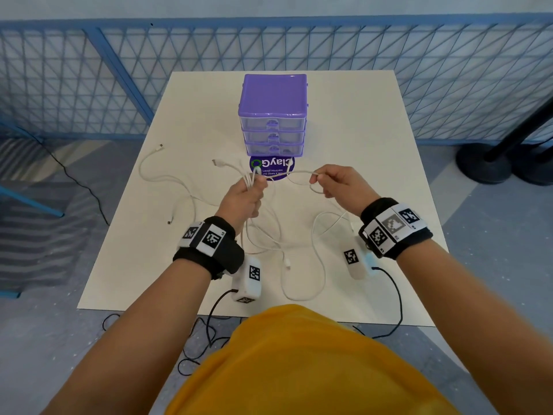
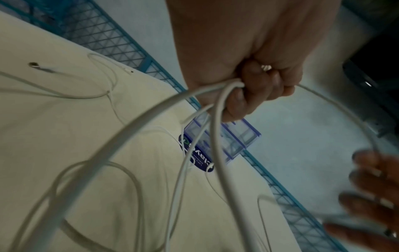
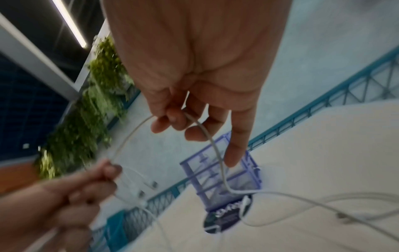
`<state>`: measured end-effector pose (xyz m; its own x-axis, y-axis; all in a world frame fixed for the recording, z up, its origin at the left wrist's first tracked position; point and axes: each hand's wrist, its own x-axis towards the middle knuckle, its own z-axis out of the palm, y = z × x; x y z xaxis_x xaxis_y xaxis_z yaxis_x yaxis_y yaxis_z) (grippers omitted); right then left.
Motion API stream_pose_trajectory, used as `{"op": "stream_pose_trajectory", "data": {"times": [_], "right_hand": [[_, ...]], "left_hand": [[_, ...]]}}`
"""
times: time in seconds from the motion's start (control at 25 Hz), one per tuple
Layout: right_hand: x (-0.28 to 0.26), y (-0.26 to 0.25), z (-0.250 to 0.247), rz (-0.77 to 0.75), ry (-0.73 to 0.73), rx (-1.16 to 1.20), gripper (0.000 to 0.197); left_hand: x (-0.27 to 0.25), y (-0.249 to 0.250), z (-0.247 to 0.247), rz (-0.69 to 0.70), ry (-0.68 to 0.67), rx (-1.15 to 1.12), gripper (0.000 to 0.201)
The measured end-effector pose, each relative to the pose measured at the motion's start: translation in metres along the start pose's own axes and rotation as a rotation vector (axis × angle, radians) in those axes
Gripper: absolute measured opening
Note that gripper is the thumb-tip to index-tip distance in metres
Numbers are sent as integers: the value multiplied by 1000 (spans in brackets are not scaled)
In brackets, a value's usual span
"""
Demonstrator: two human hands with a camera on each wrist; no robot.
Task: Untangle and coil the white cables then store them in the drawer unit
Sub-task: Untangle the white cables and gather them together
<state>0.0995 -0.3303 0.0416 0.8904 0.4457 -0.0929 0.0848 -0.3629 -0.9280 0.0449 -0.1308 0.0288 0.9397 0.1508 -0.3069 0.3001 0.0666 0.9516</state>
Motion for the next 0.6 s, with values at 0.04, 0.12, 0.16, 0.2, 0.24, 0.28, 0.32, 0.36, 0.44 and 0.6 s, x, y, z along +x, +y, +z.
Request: {"op": "stream_pose_trajectory", "data": {"times": [0.04, 0.12, 0.16, 0.2, 0.24, 0.28, 0.32, 0.36, 0.44, 0.6], "right_hand": [[-1, 5, -2, 23, -32, -65, 25], [-4, 18, -4, 88, -68, -132, 23], [-5, 25, -5, 122, -65, -136, 25], [-5, 30, -6, 155, -60, -130, 27], [-6, 35, -6, 185, -64, -130, 29], [-7, 39, -7, 214, -79, -144, 30], [-7, 41, -6, 233, -90, -156, 31], [-8, 41, -4, 231, -82, -137, 32], [-6, 36, -2, 195, 28, 43, 34], [5, 14, -8, 108, 282, 378, 32]], "left_hand": [[1, 1, -3, 10, 16, -30, 25], [2, 4, -8, 35, 36, -53, 26], [2, 4, -10, 43, 46, -62, 26], [3, 5, -12, 44, 57, -76, 27], [3, 5, -14, 43, 63, -92, 27], [2, 6, -16, 41, 62, -106, 27], [2, 6, -17, 40, 51, -115, 28], [1, 5, -17, 37, 36, -118, 28], [-1, 2, -16, 19, 10, -96, 28], [-4, -6, -18, -46, -35, -4, 26]]}}
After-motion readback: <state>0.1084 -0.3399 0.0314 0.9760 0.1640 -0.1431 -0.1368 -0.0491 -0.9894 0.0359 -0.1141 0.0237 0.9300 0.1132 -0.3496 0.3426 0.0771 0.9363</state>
